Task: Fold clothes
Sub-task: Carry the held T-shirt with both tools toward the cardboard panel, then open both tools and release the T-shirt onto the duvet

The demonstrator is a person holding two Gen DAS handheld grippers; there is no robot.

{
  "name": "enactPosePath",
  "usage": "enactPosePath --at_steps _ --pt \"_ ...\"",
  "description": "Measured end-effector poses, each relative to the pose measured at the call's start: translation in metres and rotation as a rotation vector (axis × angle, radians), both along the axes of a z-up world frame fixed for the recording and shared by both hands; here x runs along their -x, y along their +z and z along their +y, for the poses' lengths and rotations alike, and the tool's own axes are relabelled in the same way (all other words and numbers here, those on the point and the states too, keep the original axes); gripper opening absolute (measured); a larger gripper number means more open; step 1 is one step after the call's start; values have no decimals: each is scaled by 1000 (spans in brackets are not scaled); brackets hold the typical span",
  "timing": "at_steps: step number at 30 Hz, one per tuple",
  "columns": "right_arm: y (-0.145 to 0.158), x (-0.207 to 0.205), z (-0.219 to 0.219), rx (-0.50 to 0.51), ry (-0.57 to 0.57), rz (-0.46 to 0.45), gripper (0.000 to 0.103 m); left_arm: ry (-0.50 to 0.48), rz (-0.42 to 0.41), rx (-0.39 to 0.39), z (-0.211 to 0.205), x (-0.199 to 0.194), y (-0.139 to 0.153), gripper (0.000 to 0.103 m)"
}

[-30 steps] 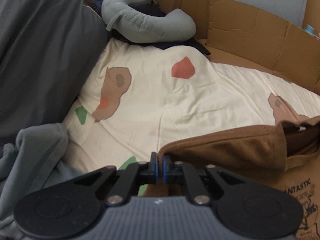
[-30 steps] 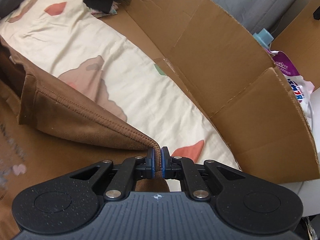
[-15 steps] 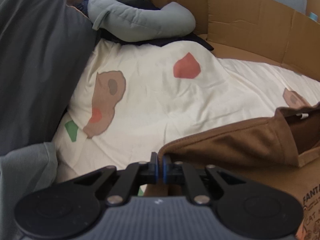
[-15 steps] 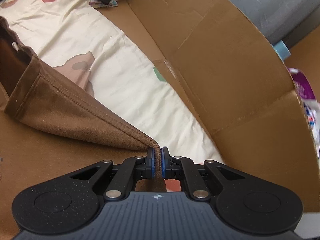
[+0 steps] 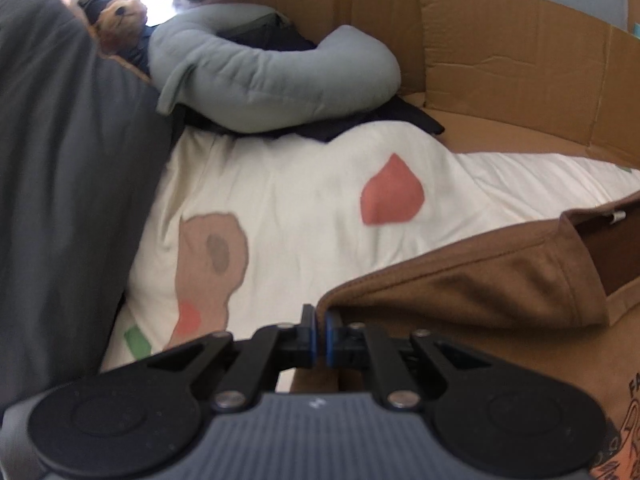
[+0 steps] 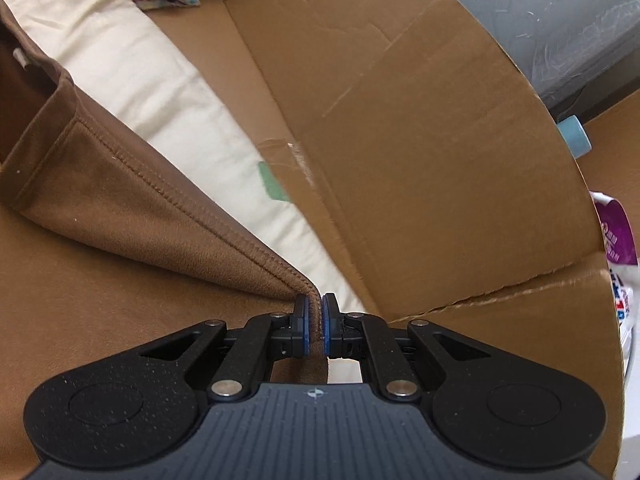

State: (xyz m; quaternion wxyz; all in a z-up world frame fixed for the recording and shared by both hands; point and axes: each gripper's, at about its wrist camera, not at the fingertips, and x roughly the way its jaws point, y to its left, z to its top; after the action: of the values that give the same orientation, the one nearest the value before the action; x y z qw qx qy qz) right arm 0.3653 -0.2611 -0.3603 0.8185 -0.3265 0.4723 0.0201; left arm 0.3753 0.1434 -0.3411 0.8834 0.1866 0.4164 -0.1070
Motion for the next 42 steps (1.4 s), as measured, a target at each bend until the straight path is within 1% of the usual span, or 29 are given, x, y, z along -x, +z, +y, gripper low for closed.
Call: enactPosePath --at_steps 4,10,13,21,27,31,33,34,36,37,38,39,42 --pt "-3 -15 -4 32 -17 3 4 -23 -2 -14 -11 -16 -2 5" --pt "-10 -30 -8 39 -20 17 4 -40 9 -28 -18 -36 -7 5" --pt "-13 -36 -9 44 -18 23 4 -35 -2 -37 -19 -42 -10 5" --pt "-25 -54 -12 53 -12 40 4 -35 3 -50 -22 -59 -23 5" --pt "-34 -68 -15 46 -14 54 4 -47 26 -60 -25 -73 -32 5" --pt "-49 -71 -20 -1 -11 92 5 -54 30 -90 -29 -74 -39 8" --pt "-43 -68 -26 -35 -13 82 7 -61 38 -89 -29 -73 -37 8" --pt "-40 -67 -29 -52 -14 77 7 -66 37 -80 -27 -72 -35 10" --pt "-35 -64 -34 -86 -16 67 13 -73 36 -71 -25 -68 -29 17" --pt "-32 -62 -37 -103 -17 62 17 -76 34 -67 -23 -66 -24 23" --pt "-28 -60 -39 -118 -16 56 18 -78 32 -63 -22 -63 -20 25" --pt "-23 -56 -40 -122 -6 49 18 -89 32 -56 -22 -60 -15 25" --pt "-5 -47 -38 -182 18 45 27 -154 24 -28 -29 -51 -3 25"
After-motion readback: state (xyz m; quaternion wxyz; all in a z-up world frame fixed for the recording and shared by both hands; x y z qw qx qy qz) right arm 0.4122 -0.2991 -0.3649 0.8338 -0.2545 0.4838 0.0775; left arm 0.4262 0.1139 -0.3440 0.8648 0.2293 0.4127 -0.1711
